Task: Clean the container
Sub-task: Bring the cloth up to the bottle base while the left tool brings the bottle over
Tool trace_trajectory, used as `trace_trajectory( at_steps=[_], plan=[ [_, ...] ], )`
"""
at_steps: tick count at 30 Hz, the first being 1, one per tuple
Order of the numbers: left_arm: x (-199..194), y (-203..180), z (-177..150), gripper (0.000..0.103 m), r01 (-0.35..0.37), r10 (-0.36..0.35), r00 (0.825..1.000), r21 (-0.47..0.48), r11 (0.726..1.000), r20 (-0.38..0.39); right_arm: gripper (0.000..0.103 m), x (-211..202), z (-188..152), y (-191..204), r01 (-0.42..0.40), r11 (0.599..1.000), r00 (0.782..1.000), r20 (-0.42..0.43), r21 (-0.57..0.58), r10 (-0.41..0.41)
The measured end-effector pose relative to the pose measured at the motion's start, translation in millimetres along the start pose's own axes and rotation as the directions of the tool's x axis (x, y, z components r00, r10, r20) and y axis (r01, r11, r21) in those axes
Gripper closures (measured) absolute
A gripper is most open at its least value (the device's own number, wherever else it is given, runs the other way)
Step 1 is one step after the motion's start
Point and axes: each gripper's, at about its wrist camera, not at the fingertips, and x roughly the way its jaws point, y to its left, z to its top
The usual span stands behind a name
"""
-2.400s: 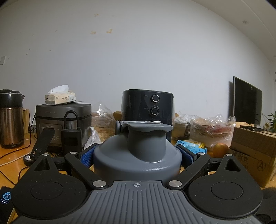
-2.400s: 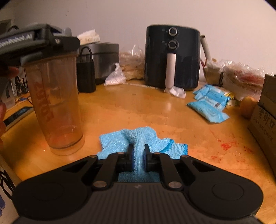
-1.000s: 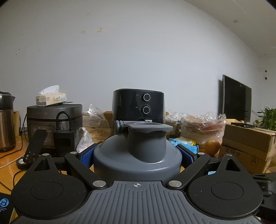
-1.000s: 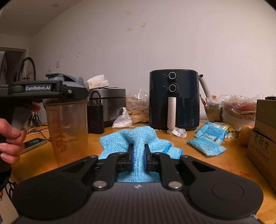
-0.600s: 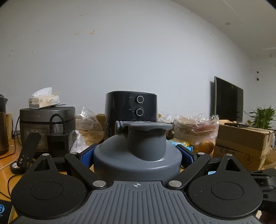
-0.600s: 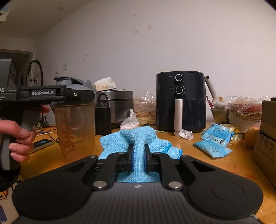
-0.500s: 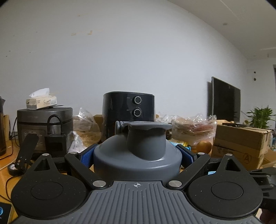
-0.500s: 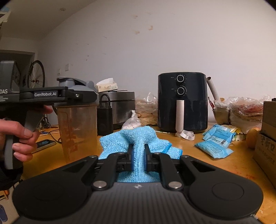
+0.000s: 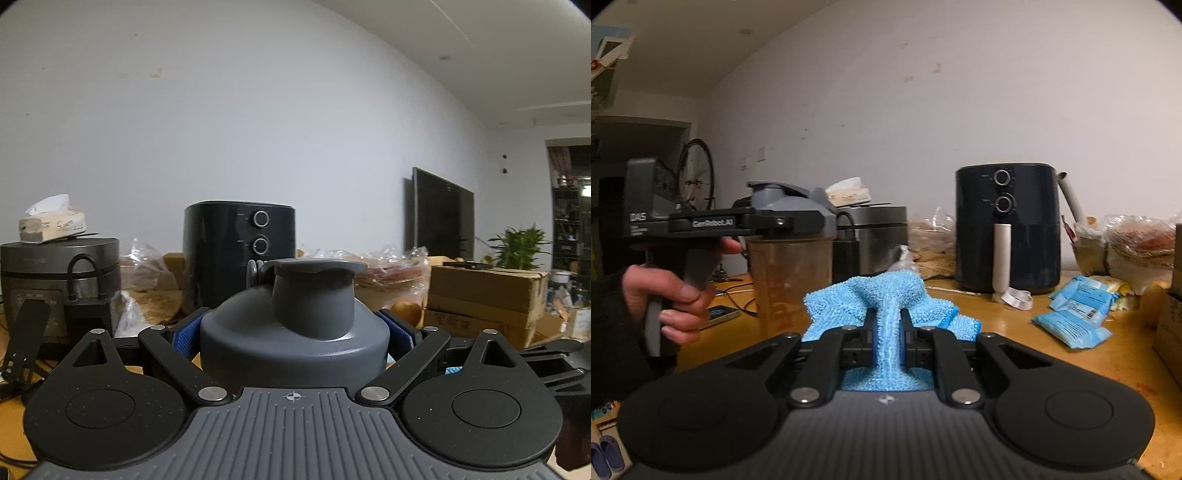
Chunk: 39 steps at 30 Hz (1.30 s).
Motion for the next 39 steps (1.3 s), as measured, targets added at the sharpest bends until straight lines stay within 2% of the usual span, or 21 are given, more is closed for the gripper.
trace_trajectory(
  at_steps=[16,26,39],
  plan=[
    [0,23,-3,0.008,0.128,-0.128,0.992,-0.017,0.992,-0.001,0.101,3,7,10,-0.112,0.994,0.994,0.013,0.0,0.112],
    [3,28,-2,0.008,0.156,-0.156,0.988,-0.015,0.988,-0.013,0.101,8,14,22,-0.177,0.983,0.984,0.026,-0.048,0.178],
    [3,26,-1,0.008,0.155,-0.155,0.988,-0.014,0.988,-0.023,0.101,28,20,31,-0.218,0.973,0.975,0.016,-0.071,0.22]
  ],
)
